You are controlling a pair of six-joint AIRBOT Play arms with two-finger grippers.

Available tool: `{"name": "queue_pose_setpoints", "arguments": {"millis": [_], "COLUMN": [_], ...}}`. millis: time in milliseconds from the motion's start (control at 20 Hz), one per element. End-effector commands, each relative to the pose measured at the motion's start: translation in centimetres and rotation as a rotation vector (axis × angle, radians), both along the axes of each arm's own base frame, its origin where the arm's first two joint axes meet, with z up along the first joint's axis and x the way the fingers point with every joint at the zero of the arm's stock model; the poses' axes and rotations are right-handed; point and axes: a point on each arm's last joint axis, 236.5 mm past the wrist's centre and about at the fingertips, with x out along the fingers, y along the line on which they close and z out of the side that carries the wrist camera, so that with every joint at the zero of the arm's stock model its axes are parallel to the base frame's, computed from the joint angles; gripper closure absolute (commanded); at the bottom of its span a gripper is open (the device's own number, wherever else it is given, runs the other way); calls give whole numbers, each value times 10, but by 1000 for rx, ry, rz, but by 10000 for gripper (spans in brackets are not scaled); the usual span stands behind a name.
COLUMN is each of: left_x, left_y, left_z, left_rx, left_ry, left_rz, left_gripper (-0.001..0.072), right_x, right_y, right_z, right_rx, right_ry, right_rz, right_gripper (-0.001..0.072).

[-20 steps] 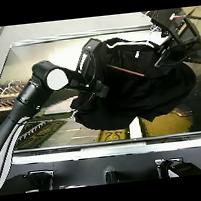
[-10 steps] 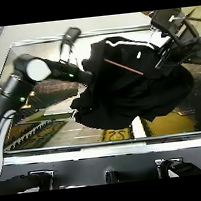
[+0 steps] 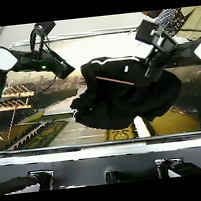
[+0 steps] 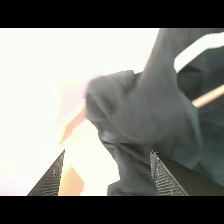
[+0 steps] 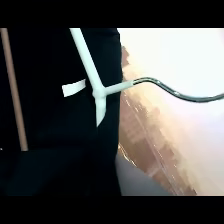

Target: Fold the clothes and pants, and hang the long-sleeved shirts on hangers.

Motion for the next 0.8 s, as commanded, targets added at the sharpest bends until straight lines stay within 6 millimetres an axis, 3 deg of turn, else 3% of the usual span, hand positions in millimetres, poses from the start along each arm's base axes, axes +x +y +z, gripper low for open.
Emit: {"name": "queue_pose_setpoints", "arguments": {"millis": [0, 300, 600, 750], "left_x": [-1, -1, -7, -7], "left_y": [-2, -28, -42, -47], "left_z": [-10, -46, -42, -51], "left_rx": [71, 77, 21, 18], "left_ry": [-45, 7, 15, 35], "left_rz": [-118, -218, -256, -264], "left_gripper": [98, 101, 103, 112], "right_x": [6, 10, 10, 10], "right_y": [19, 19, 20, 22], "right_z": [-17, -18, -18, -17], "right_rx": [-22, -23, -22, -10], "right_ry": [3, -8, -8, -7], "right_rz": [141, 139, 140, 144], "right_gripper": [671, 671, 671, 671]}}
